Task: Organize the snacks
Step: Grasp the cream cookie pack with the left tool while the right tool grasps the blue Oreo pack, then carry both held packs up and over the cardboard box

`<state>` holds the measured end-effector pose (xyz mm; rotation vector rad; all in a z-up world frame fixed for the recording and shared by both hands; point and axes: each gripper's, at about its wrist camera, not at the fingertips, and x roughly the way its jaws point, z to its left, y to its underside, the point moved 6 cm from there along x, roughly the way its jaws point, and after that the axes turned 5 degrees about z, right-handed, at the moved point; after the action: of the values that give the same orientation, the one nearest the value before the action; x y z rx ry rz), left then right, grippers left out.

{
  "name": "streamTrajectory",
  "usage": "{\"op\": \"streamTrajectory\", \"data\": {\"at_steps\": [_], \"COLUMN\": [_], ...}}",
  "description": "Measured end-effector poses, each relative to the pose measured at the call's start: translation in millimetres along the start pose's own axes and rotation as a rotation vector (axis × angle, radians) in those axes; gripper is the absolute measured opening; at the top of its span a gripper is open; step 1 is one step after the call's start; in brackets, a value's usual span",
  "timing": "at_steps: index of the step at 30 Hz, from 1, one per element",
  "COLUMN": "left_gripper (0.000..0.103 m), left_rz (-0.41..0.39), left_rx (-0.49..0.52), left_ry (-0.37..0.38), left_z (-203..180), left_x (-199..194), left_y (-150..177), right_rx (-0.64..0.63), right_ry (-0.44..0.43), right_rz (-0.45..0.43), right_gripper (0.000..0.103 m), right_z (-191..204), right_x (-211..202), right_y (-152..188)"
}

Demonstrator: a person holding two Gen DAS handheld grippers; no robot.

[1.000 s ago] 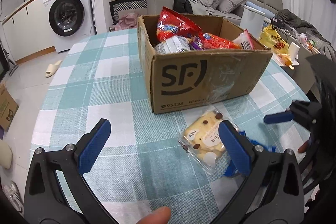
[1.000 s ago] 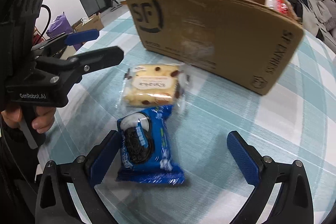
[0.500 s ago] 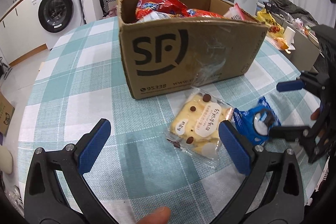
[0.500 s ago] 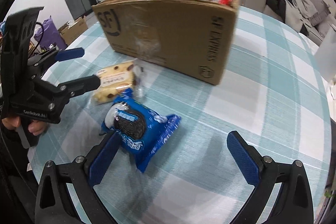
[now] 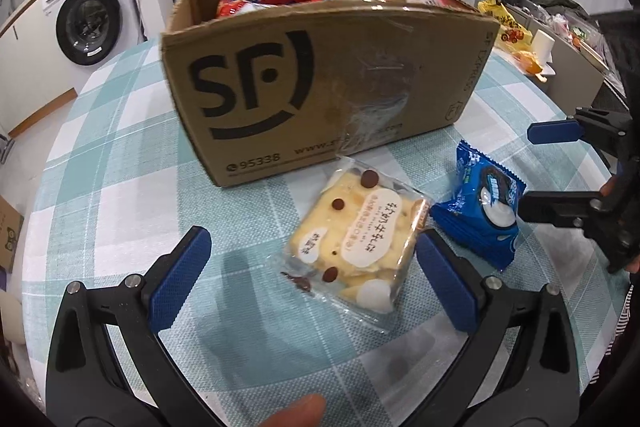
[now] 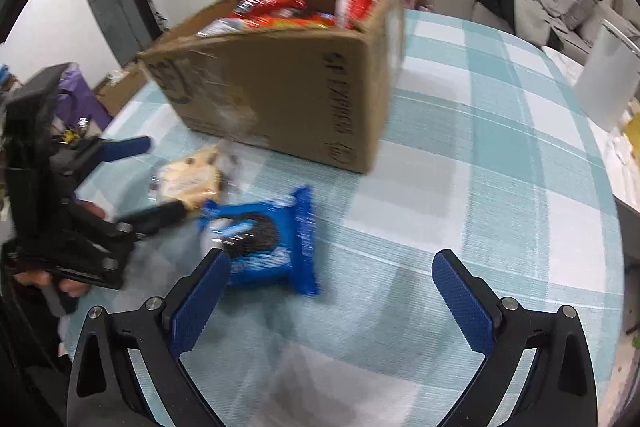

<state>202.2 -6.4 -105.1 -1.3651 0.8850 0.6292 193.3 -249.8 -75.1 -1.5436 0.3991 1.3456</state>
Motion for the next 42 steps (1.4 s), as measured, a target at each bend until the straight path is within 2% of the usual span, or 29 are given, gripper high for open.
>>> {"op": "streamTrajectory", "data": {"at_steps": [4, 9, 11, 15, 19, 24, 33, 42], "left_gripper": [0.102, 0.086, 0.084, 0.073, 0.069, 0.058, 0.057, 0.057], "left_rz": [0.037, 0.040, 0.039, 0.029, 0.021, 0.008, 0.002, -0.044], "left_rx": [0.029, 0.047, 0.050, 0.072, 0.086, 0.102, 0.091, 0.054], "left_ry": [-0.019, 0.028, 0.039, 0.059, 0.062, 0.069, 0.086, 0.136], "left_z": [-6, -12, -13, -19, -23, -26, -22, -12], "left_x": [9, 11, 12, 10, 6, 2, -2, -19], "left_y": [0, -1, -1, 0, 3, 5, 7, 3], "right_rx": [-0.010, -0.039, -0.052, -0.054, -0.064, -0.097, -0.092, -0.074], "right_ry": [-0.044, -0.047, -0.047, -0.055, -0.058, -0.067, -0.092, -0.121], "right_rz": [0.006, 0.042, 0.042, 0.027, 0.013, 0.010, -0.003, -0.066], "right_gripper": [0.103, 0.101, 0.098, 0.080, 0.066, 0.062, 0.048, 0.048], "right_z": [17, 32, 36, 38, 40, 44, 37, 33], "right_x": [6, 21, 23, 23, 22, 22, 19, -1], "right_y": [-2, 1, 0, -1, -2, 0, -1, -6]}}
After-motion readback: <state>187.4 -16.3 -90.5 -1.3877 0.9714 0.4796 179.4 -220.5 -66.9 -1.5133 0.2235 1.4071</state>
